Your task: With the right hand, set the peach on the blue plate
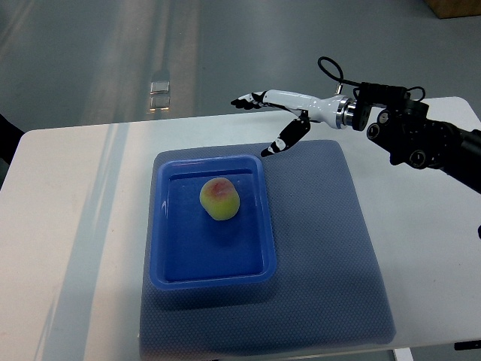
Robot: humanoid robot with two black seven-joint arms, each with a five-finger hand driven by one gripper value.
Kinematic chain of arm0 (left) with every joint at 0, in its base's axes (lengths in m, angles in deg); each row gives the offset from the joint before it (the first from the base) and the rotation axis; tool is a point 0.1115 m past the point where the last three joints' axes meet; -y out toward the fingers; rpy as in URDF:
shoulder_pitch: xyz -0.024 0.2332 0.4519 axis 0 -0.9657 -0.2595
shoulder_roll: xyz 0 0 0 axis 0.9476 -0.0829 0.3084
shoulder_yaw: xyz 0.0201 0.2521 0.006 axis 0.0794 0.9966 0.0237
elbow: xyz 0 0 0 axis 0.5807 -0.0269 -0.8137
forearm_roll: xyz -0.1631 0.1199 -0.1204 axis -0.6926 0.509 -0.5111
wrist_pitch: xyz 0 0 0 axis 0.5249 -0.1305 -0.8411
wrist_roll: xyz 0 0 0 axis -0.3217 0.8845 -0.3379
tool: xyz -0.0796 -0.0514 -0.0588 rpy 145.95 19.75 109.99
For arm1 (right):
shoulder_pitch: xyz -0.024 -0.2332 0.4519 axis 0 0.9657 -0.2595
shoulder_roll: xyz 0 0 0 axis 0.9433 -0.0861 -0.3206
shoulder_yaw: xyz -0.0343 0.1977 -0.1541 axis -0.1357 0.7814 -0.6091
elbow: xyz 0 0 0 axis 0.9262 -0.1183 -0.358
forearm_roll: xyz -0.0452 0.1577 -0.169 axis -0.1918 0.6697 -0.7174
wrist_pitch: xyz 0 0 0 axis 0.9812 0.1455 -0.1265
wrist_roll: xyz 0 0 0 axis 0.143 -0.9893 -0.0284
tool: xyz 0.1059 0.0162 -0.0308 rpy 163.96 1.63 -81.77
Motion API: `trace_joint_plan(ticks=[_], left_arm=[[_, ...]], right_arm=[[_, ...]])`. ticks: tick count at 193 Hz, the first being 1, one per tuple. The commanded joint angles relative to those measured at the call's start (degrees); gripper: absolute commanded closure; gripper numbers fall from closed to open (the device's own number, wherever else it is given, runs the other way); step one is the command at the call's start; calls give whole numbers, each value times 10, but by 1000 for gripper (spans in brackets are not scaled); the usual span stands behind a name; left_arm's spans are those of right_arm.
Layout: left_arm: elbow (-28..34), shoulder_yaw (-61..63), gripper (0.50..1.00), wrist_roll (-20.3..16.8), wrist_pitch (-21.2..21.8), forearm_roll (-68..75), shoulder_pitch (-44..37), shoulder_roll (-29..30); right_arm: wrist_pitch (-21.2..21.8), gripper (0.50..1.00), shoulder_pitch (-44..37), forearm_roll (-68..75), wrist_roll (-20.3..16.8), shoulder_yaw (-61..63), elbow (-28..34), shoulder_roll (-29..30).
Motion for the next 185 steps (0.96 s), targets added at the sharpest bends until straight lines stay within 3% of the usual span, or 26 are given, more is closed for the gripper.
trace_joint_plan(ticks=[1, 13, 14, 24, 34, 35, 37, 49, 58, 59, 77, 111, 185], left_arm=[[-2, 0, 500, 0, -1, 0, 0, 0], [-2, 0, 500, 0, -1, 0, 0, 0], [-2, 0, 500, 0, -1, 0, 0, 0], [-2, 0, 500, 0, -1, 0, 0, 0], [-2, 0, 500, 0, -1, 0, 0, 0], [-3, 0, 500, 0, -2, 0, 0, 0], [-3, 0, 500, 0, -2, 0, 0, 0], [-4, -1, 500, 0, -2, 0, 0, 0], [-4, -1, 500, 0, -2, 0, 0, 0], [-4, -1, 500, 0, -3, 0, 0, 0], [-4, -1, 500, 0, -3, 0, 0, 0], [-5, -1, 500, 0, -4, 0, 0, 0], [-5, -1, 500, 0, -4, 0, 0, 0]], right_arm=[[11, 570, 7, 114, -14, 0, -2, -27], [9, 570, 9, 128, -19, 1, -2, -28], [1, 570, 22, 209, -44, 4, -6, -35], [-8, 570, 36, 297, -76, 14, -9, -42], [-8, 570, 36, 297, -76, 14, -9, -42], [-26, 570, 50, 374, -104, 26, -12, -42], [-31, 570, 54, 390, -111, 28, -13, -42], [-65, 570, 69, 460, -136, 34, -22, -40], [-65, 570, 69, 460, -136, 34, -22, -40], [-87, 570, 74, 502, -146, 37, -26, -36], [-110, 568, 82, 562, -155, 47, -27, -35], [-112, 568, 101, 634, -161, 78, -26, -36], [-107, 566, 148, 637, -153, 166, -26, -27]])
